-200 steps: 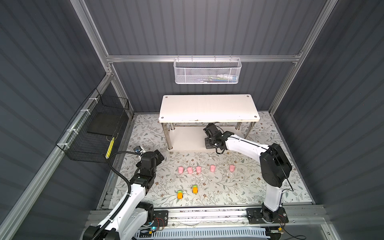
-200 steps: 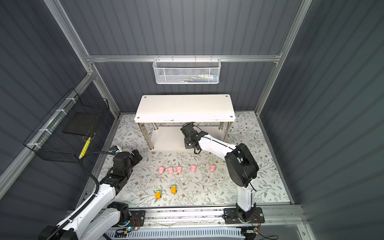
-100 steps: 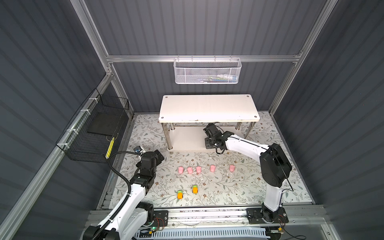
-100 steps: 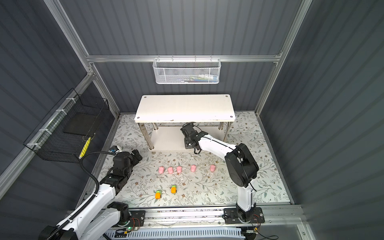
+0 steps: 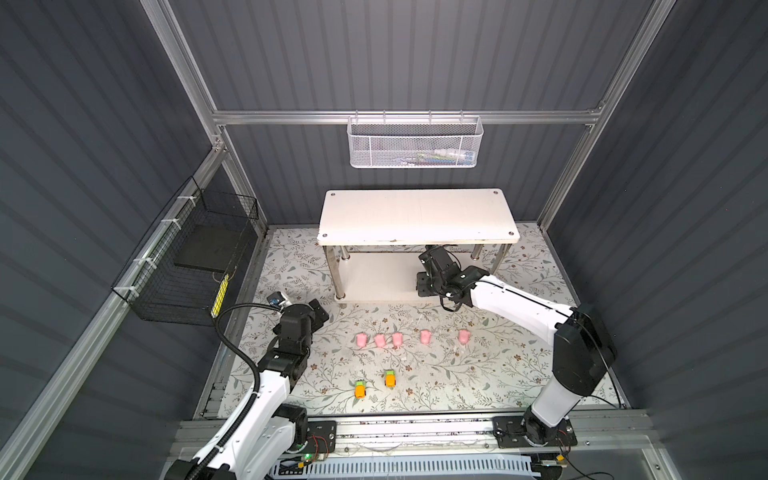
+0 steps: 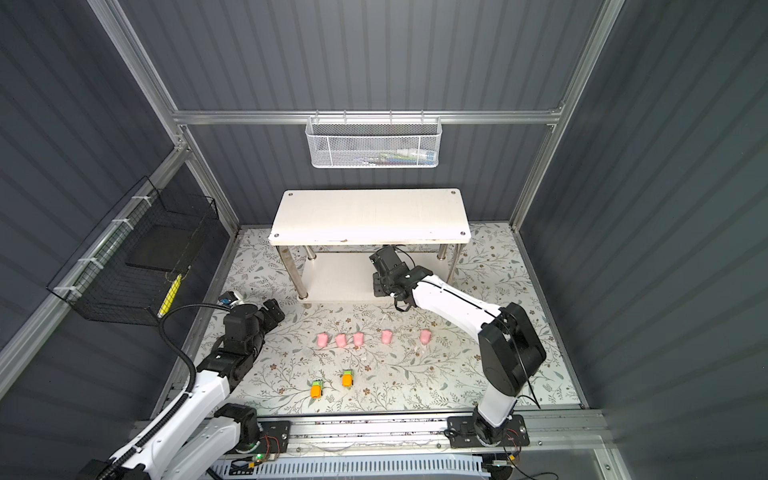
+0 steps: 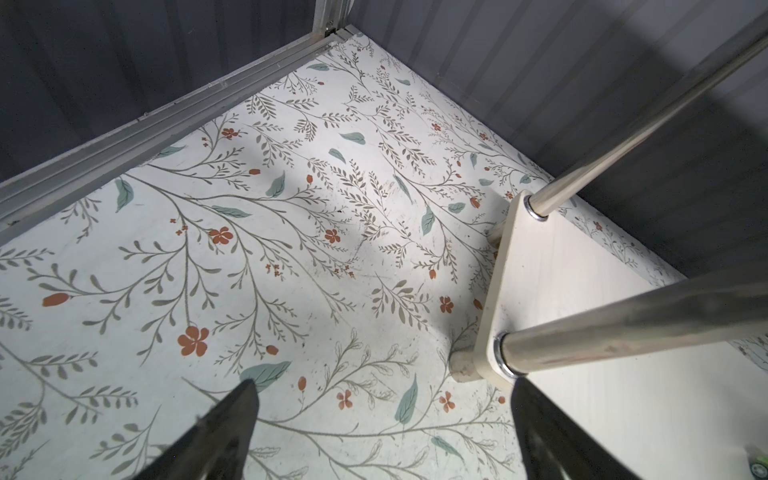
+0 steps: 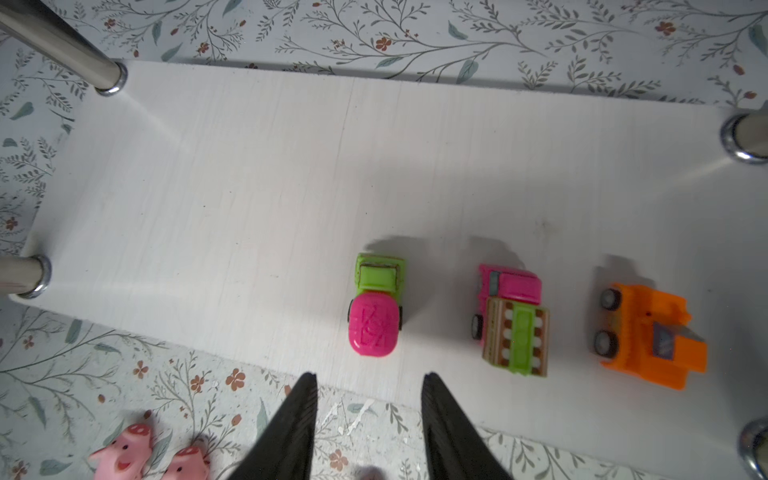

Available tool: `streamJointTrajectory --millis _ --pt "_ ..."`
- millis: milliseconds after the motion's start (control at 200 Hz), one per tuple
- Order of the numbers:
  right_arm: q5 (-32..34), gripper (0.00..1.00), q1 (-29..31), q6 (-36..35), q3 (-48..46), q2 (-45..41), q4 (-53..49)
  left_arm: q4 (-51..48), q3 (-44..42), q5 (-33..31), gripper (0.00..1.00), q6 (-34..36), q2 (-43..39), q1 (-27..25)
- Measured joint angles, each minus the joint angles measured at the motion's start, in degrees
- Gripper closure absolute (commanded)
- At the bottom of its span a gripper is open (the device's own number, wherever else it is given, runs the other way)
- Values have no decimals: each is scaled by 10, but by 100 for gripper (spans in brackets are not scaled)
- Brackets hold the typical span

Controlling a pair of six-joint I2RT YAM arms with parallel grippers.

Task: Place and organize the plastic toys onto the shelf
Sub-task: 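Lower the car beside the truck and open the right gripper, then draw the right gripper back while the left gripper moves over the green-and-orange cars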

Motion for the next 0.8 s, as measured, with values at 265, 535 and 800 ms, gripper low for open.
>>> streamJointTrajectory --millis 265,535,800 --pt "2 57 23 16 -89 -68 45 -23 -7 38 6 0 -52 -3" --pt "26 57 56 38 -167 -157 87 -73 -9 62 3 -8 -108 -31" --pt "77 55 92 59 -226 -221 108 -171 7 73 2 -7 -158 -56"
